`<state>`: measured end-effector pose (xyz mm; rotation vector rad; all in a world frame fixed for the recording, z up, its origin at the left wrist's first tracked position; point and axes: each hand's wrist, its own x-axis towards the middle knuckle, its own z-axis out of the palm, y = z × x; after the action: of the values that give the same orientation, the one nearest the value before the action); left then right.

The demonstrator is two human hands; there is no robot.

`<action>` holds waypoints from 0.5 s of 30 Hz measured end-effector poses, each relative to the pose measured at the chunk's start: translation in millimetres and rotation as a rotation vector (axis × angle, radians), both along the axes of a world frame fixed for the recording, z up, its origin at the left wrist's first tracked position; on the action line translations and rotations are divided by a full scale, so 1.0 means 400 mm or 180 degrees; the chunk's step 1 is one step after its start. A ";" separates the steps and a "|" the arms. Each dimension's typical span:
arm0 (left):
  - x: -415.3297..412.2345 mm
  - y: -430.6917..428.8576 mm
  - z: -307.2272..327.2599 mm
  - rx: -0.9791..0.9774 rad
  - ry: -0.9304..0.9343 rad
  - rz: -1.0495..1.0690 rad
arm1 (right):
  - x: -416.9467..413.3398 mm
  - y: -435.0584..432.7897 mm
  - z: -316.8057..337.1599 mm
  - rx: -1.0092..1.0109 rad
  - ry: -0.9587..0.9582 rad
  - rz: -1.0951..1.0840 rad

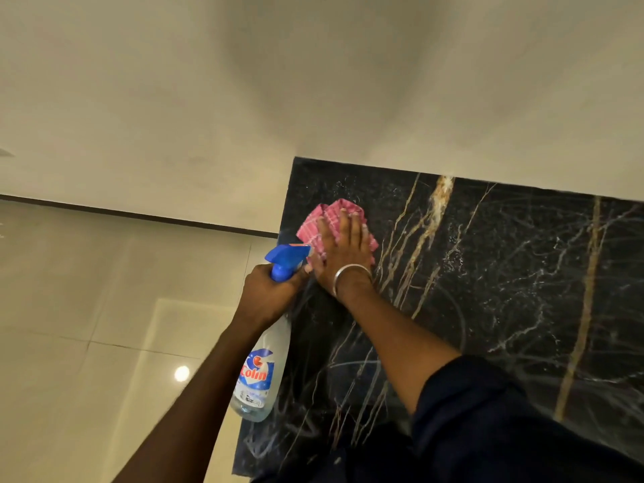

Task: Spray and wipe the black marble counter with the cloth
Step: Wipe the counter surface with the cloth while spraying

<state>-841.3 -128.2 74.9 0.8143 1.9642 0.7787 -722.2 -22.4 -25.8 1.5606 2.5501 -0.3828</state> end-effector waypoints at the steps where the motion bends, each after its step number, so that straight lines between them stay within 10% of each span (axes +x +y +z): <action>1: -0.005 -0.002 0.000 -0.0001 0.0050 0.0060 | -0.044 -0.005 0.007 -0.0050 -0.0068 0.0187; 15: 0.032 -0.021 0.036 -0.0050 0.0165 -0.0171 | 0.195 -0.032 -0.008 0.0057 0.0096 0.0255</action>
<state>-828.5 -136.5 89.1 0.8822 1.9835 0.7163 -644.1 -35.2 -28.9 1.4637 2.6361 -0.3781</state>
